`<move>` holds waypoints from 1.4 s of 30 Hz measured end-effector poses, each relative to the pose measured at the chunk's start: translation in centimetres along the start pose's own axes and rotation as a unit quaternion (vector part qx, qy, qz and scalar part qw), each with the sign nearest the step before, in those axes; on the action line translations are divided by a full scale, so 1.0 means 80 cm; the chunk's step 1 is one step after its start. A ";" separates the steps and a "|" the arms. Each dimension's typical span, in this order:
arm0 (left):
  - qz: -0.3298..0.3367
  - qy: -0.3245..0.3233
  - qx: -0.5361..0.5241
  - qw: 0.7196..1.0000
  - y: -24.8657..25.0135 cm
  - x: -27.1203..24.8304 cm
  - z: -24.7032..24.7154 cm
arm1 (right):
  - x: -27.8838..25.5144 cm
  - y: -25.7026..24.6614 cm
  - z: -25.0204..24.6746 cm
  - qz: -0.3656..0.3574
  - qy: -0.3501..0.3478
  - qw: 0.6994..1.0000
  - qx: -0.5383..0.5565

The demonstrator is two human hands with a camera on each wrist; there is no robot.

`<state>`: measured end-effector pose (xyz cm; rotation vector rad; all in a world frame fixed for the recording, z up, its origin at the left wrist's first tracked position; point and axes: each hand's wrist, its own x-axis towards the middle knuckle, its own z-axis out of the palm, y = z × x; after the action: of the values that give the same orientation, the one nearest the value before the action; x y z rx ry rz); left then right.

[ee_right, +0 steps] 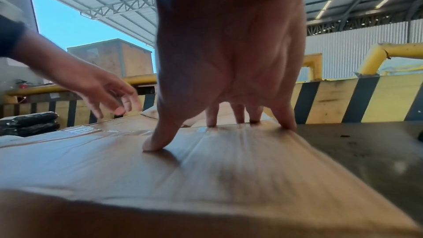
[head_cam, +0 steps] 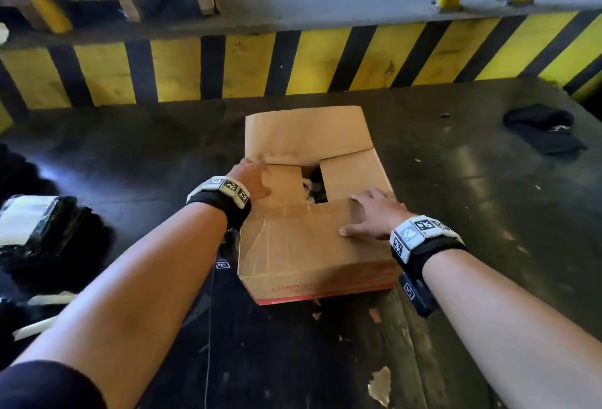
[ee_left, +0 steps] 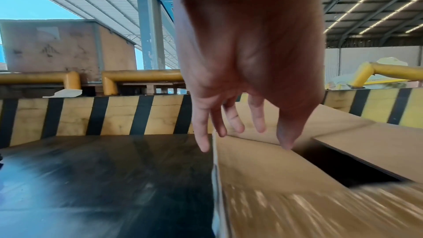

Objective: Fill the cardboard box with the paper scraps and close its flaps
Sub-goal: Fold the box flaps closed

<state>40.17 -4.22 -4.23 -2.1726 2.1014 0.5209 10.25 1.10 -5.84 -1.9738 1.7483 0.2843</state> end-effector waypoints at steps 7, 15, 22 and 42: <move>-0.079 -0.006 -0.082 0.993 -0.029 0.074 -0.018 | 0.023 -0.002 0.004 0.023 -0.016 0.999 -0.023; -0.077 0.066 -0.347 0.932 -0.017 0.090 -0.029 | 0.022 -0.011 0.004 0.049 -0.026 0.998 -0.033; -0.020 0.238 -0.455 0.858 -0.020 0.008 -0.039 | -0.006 -0.014 0.010 0.078 0.048 0.993 0.074; 0.039 0.037 -0.142 0.988 -0.046 -0.050 0.071 | -0.033 -0.018 0.023 0.148 0.038 0.981 0.116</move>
<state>42.68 1.47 -9.04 -2.2917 2.2838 0.8031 11.56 4.43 -5.89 -1.5792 2.0245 0.0975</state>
